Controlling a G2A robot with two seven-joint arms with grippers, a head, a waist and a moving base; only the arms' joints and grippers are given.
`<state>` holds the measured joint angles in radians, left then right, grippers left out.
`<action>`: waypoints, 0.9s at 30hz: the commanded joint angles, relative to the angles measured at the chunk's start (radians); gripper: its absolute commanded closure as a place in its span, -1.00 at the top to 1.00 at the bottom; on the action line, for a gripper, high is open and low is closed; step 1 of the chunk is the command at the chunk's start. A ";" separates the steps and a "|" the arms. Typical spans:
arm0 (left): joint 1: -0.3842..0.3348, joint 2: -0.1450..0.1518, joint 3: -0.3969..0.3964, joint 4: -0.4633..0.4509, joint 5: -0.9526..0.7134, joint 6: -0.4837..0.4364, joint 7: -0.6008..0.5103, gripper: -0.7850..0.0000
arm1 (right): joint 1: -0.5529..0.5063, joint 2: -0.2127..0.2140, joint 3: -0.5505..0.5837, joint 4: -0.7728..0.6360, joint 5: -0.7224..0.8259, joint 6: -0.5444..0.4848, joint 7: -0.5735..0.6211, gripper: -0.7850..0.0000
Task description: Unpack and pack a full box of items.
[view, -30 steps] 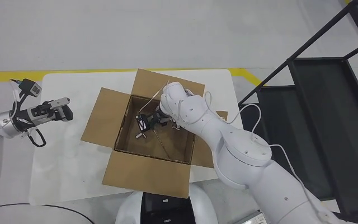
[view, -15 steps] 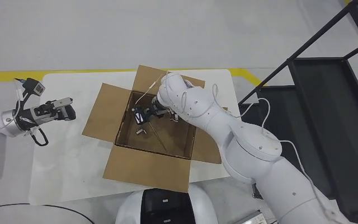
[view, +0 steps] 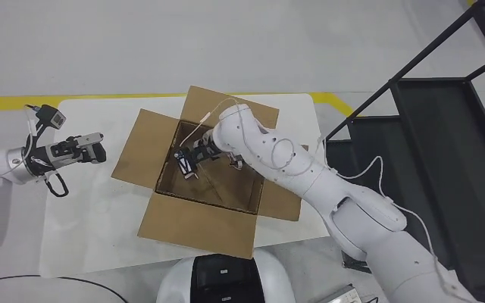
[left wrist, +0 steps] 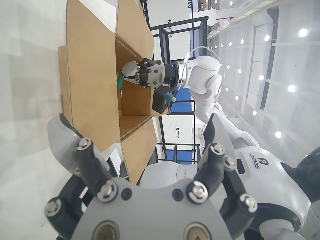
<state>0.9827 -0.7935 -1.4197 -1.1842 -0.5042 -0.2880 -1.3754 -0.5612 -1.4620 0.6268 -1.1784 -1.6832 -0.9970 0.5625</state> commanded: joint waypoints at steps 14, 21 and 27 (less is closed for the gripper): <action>-0.002 -0.004 0.017 -0.007 -0.023 -0.008 -0.006 1.00 | -0.228 0.085 0.174 -0.345 -0.048 0.029 0.120 -1.00; -0.005 -0.006 0.021 -0.006 -0.034 -0.013 -0.009 1.00 | -0.228 0.085 0.174 -0.345 -0.048 0.029 0.120 -1.00; -0.005 -0.006 0.021 -0.006 -0.034 -0.013 -0.009 1.00 | -0.228 0.085 0.174 -0.345 -0.048 0.029 0.120 -1.00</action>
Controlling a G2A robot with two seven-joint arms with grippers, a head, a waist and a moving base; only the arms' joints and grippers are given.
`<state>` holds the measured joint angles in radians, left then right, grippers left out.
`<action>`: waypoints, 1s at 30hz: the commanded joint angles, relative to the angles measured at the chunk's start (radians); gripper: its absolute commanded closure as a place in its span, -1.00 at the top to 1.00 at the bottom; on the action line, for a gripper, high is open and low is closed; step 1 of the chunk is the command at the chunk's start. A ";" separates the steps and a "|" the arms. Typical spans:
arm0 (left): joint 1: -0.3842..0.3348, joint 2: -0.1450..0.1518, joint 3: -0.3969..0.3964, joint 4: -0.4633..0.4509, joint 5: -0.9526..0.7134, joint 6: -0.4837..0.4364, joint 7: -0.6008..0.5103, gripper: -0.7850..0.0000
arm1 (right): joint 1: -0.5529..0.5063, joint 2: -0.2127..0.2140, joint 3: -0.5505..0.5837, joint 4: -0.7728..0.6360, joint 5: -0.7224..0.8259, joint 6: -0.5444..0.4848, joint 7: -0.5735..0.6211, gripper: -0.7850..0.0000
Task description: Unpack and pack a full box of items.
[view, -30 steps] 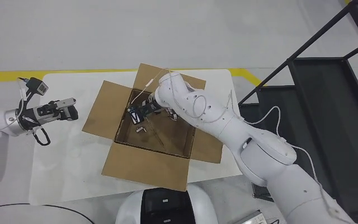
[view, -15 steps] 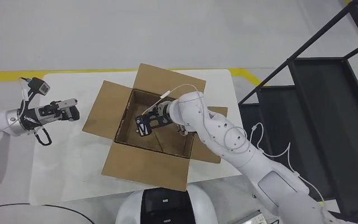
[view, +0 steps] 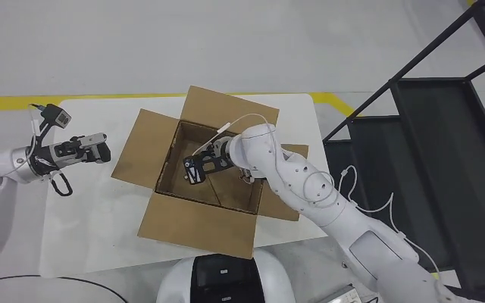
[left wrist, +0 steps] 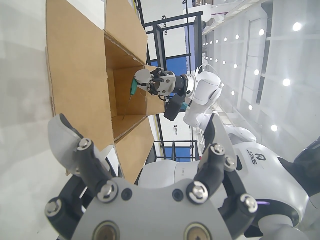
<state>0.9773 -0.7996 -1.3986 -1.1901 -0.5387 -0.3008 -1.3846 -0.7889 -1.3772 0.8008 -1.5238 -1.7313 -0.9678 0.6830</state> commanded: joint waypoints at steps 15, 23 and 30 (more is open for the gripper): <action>0.000 0.000 0.000 0.000 0.000 0.000 0.000 1.00 | -0.082 0.061 0.189 -0.171 -0.041 -0.045 -0.066 -1.00; 0.008 0.000 0.001 -0.009 0.019 0.004 0.040 1.00 | -0.181 0.121 0.272 -0.355 0.082 -0.045 -0.097 -1.00; 0.027 0.003 -0.017 -0.020 0.132 0.011 0.217 1.00 | -0.231 0.173 0.348 -0.449 0.217 -0.045 -0.086 -1.00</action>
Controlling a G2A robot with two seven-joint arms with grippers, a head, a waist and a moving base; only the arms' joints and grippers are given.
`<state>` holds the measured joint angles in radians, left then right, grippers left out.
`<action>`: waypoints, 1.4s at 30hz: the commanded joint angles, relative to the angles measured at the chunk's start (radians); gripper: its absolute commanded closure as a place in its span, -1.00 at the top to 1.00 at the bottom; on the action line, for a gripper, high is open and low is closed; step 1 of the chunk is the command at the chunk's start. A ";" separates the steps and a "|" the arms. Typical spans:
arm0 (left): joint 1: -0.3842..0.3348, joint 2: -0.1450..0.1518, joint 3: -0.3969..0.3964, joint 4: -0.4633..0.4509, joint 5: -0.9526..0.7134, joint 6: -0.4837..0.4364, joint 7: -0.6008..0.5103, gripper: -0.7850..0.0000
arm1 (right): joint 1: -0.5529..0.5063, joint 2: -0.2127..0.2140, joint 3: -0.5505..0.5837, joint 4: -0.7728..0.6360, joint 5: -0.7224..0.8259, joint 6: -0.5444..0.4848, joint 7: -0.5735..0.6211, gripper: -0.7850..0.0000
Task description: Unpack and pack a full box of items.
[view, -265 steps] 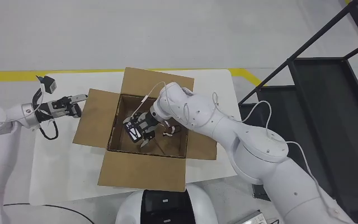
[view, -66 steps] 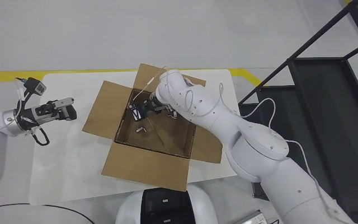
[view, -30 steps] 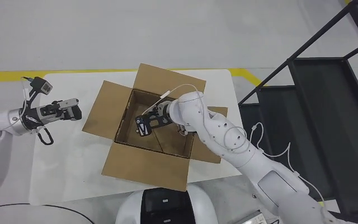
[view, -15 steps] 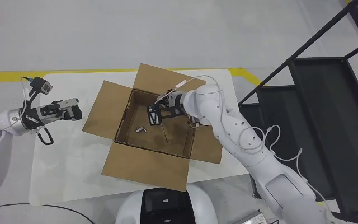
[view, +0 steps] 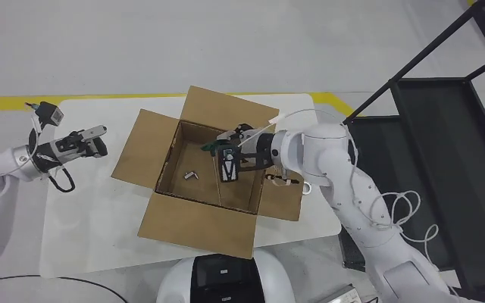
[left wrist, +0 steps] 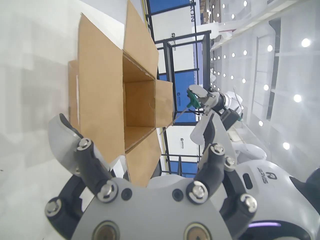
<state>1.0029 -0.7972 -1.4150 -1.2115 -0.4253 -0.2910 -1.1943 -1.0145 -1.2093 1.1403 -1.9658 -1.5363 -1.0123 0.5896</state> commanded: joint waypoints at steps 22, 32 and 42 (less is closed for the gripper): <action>-0.280 -0.095 0.309 0.333 0.130 -0.083 -0.048 -1.00 | -0.101 0.080 0.144 -0.121 0.408 0.000 0.052 -1.00; -0.350 -0.135 0.373 0.460 0.084 -0.129 -0.105 -1.00 | -0.134 0.105 0.164 -0.140 0.402 0.000 -0.006 -1.00; -0.330 -0.133 0.336 0.494 -0.084 -0.148 -0.187 -1.00 | -0.145 0.120 0.158 -0.141 0.372 0.000 -0.058 -1.00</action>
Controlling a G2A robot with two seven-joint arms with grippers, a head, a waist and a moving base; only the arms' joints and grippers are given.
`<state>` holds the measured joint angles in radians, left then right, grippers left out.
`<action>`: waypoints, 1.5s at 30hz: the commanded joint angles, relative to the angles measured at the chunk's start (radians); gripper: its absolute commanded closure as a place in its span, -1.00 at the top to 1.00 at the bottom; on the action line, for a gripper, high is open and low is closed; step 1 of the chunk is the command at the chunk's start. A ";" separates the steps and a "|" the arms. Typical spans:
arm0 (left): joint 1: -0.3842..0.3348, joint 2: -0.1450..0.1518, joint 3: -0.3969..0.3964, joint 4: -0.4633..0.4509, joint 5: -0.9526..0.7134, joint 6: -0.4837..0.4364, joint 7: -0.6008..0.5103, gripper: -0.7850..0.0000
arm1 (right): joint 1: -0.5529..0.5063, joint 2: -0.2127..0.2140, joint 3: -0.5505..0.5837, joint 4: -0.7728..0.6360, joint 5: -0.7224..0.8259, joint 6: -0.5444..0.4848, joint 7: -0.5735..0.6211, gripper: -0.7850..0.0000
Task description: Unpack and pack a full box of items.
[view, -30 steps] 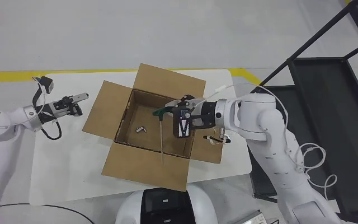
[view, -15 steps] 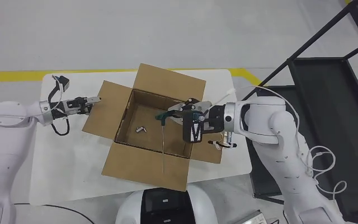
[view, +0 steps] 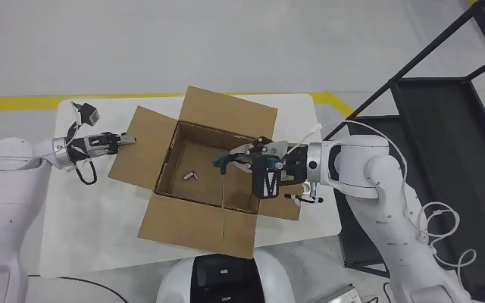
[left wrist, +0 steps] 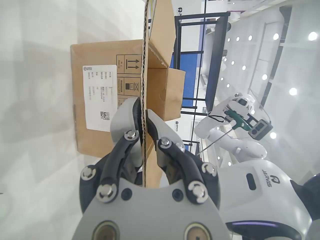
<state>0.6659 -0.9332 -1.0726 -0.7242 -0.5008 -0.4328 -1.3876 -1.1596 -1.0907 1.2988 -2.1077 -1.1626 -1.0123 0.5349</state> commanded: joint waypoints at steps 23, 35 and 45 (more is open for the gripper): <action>0.321 0.100 -0.278 -0.073 -0.217 -0.042 0.043 -1.00 | 0.063 0.045 -0.099 0.028 -0.066 0.000 -0.098 -1.00; 0.405 0.135 -0.408 -0.150 -0.226 -0.071 0.072 1.00 | 0.044 0.060 -0.093 0.028 -0.105 0.008 -0.160 -1.00; 0.504 0.164 -0.553 -0.339 -0.206 -0.093 0.149 1.00 | 0.031 0.062 -0.096 0.059 -0.150 0.073 -0.191 -1.00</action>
<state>1.1635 -0.7718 -1.6147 -1.0413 -0.7180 -0.5240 -1.2432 -1.1267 -1.0283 1.2032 -2.0533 -1.3124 -0.9476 0.3463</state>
